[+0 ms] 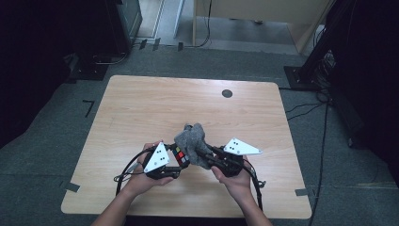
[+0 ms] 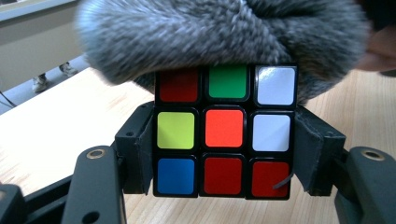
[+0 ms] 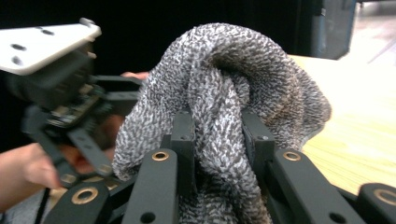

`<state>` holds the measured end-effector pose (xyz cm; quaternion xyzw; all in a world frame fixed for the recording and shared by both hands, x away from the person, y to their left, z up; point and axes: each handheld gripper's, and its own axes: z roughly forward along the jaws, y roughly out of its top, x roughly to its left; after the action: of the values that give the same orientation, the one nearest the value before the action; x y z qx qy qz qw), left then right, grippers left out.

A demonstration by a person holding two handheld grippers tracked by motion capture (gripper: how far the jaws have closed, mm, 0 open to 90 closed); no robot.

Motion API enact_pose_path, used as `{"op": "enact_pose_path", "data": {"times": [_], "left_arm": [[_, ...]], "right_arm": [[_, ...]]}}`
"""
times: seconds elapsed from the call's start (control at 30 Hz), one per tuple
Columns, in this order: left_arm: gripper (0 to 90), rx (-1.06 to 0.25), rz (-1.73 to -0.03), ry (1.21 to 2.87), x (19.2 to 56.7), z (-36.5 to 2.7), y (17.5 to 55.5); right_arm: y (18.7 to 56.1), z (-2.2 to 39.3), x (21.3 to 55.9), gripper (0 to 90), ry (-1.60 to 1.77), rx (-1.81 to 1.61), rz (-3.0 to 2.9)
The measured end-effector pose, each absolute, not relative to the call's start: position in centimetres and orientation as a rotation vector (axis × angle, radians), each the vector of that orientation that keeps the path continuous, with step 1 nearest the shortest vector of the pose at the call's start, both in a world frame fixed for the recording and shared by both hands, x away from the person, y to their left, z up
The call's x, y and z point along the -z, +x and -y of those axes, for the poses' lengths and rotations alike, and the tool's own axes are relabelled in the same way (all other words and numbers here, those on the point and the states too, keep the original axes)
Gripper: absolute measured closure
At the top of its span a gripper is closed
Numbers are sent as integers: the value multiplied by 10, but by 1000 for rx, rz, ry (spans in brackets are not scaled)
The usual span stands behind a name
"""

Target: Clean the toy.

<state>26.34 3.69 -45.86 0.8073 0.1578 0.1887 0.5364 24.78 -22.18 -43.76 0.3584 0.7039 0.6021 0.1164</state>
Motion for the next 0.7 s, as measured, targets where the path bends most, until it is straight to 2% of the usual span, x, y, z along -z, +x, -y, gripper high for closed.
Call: {"op": "enact_pose_path", "data": {"times": [0.17,0.43,0.7], "left_arm": [[346,-457,-388,1926,459,-38,265],[346,-445,-391,1948,463,-34,265],[346,-439,-380,1943,462,-34,264]], "right_arm": [[254,230,443,722,1123,-1673,-2041],[246,223,433,720,1048,-1777,-2046],[247,219,438,720,1042,-1803,-2077]]}}
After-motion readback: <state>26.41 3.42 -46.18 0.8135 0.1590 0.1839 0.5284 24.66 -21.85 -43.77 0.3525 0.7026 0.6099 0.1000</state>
